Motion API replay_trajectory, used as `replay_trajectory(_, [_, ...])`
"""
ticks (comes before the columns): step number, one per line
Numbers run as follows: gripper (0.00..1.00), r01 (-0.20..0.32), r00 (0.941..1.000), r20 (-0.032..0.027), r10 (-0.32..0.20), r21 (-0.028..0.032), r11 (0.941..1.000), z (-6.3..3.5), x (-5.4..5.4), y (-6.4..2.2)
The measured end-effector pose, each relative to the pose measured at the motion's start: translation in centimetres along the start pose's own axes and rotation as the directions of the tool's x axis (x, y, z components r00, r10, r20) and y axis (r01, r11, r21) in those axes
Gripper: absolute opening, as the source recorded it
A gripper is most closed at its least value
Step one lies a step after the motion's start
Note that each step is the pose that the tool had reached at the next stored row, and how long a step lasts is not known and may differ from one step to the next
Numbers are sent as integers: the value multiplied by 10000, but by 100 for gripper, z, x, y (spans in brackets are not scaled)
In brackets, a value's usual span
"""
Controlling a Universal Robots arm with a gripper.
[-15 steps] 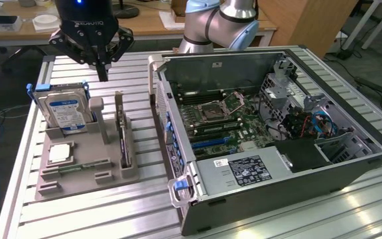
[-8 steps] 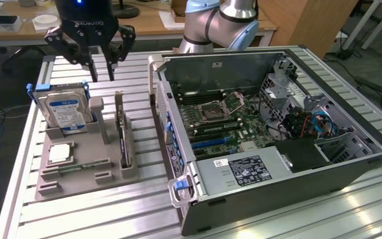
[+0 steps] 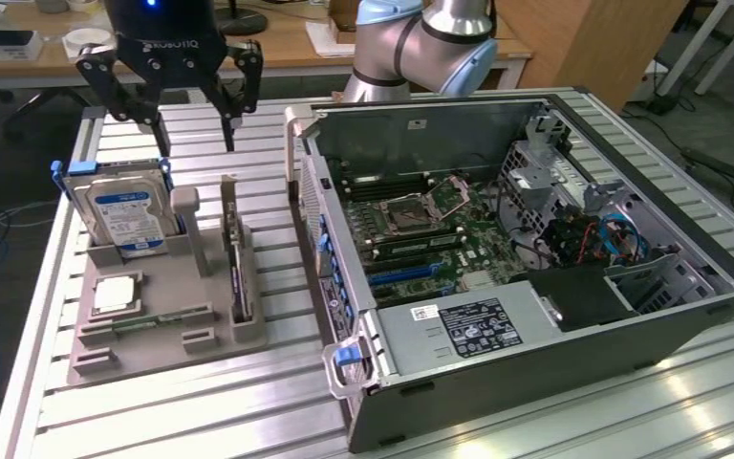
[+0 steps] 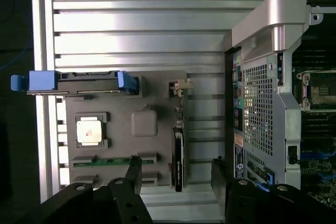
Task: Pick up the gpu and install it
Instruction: 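Pick up the gpu and move the gpu toward the slot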
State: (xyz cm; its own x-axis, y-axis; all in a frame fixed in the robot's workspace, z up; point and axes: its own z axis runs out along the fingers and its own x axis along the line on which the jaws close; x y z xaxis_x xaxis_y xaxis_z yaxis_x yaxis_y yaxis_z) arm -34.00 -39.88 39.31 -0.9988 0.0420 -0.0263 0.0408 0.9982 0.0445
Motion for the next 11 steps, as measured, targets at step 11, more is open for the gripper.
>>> replay_trajectory(11, [65, 633, 9980, -30, -633, -12, 9980, 25, -9, -1])
